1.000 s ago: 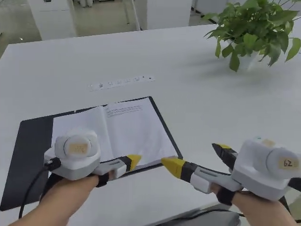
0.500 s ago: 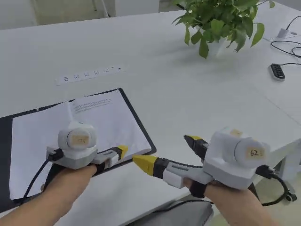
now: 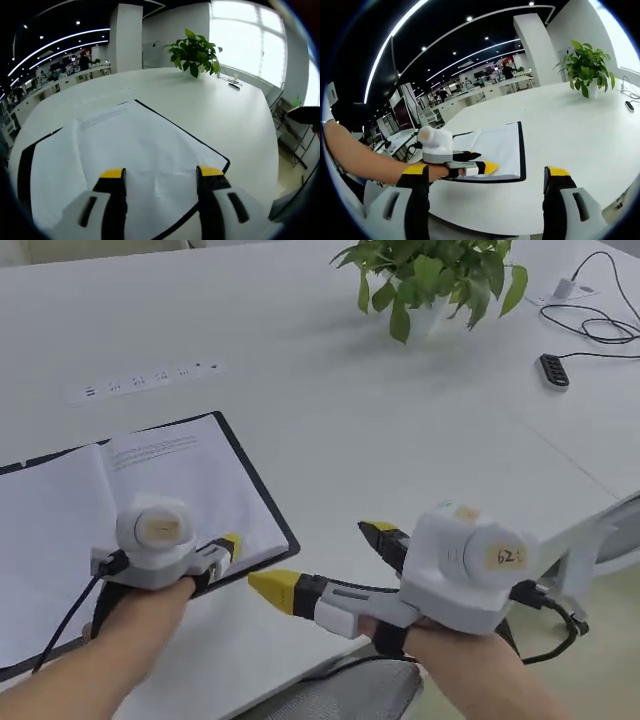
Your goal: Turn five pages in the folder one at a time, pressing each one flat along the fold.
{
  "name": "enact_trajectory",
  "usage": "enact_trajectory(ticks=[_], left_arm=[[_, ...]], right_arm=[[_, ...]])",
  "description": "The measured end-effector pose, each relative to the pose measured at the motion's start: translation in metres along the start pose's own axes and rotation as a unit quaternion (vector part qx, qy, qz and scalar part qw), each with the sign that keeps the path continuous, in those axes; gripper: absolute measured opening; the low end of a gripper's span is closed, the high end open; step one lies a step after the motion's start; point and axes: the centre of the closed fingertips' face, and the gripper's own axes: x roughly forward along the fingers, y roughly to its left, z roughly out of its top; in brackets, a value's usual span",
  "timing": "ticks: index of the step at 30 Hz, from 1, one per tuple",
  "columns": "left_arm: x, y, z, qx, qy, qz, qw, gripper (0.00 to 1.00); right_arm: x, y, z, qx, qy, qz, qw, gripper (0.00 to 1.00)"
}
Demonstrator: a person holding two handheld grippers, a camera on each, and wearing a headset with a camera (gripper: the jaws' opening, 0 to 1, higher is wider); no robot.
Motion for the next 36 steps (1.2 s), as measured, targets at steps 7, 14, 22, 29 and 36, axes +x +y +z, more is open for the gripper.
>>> enact_trajectory(ticks=[7,14,22,29,36], left_arm=[[0.006,-0.007,-0.005,0.006,0.0,0.01,0.9999,0.57],[0.011,-0.004,-0.008,0.02,-0.011,0.024,0.9995,0.55],[0.01,-0.001,-0.007,0.02,-0.026,0.028,0.9991,0.48],[0.009,0.002,-0.006,0.013,-0.04,0.037,0.9985,0.37],[0.007,0.004,-0.005,0.011,-0.051,0.042,0.9978,0.32]], right_arm=[[0.003,0.0,-0.004,0.007,0.006,0.004,0.9999,0.93],[0.006,0.002,-0.009,0.012,0.014,0.011,0.9998,0.93],[0.007,0.001,-0.013,0.016,0.018,0.012,0.9996,0.93],[0.007,0.0,-0.014,0.019,0.021,0.011,0.9995,0.92],[0.007,0.0,-0.018,0.021,0.026,0.012,0.9994,0.92]])
